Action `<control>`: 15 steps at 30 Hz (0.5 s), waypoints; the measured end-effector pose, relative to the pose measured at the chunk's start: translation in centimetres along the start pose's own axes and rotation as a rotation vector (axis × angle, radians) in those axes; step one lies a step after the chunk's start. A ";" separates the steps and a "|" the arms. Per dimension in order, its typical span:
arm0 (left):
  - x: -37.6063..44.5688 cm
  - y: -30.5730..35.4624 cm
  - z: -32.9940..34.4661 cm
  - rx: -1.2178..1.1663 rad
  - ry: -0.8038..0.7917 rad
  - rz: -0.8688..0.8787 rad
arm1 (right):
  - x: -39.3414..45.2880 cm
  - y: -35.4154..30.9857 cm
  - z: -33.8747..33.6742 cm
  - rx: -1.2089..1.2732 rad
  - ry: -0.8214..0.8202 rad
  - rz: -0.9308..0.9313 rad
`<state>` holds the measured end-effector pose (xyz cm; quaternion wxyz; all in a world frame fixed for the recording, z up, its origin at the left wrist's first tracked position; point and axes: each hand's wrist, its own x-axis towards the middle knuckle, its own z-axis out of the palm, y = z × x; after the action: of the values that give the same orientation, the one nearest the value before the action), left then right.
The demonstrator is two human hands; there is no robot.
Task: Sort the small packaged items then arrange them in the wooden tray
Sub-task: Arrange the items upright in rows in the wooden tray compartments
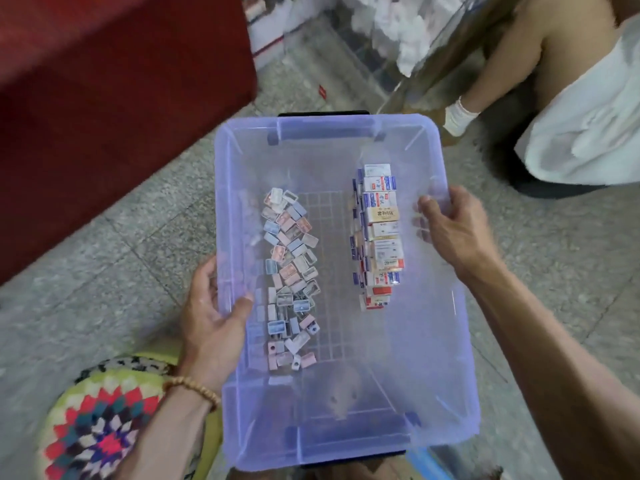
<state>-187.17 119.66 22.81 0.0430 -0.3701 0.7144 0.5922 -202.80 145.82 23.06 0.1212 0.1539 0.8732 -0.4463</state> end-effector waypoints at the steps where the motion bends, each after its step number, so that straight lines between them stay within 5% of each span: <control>1: 0.7 0.1 -0.3 -0.009 0.025 -0.021 | 1.3 -1.0 1.0 -0.012 -0.028 -0.031; 15: 15.1 -4.1 -5.0 -0.150 0.336 -0.170 | 15.6 -8.1 21.7 -0.114 -0.320 -0.248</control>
<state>-193.84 107.97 13.40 -0.0547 -0.5249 0.6315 0.5681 -218.64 126.13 11.16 0.2109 -0.0349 0.8789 -0.4265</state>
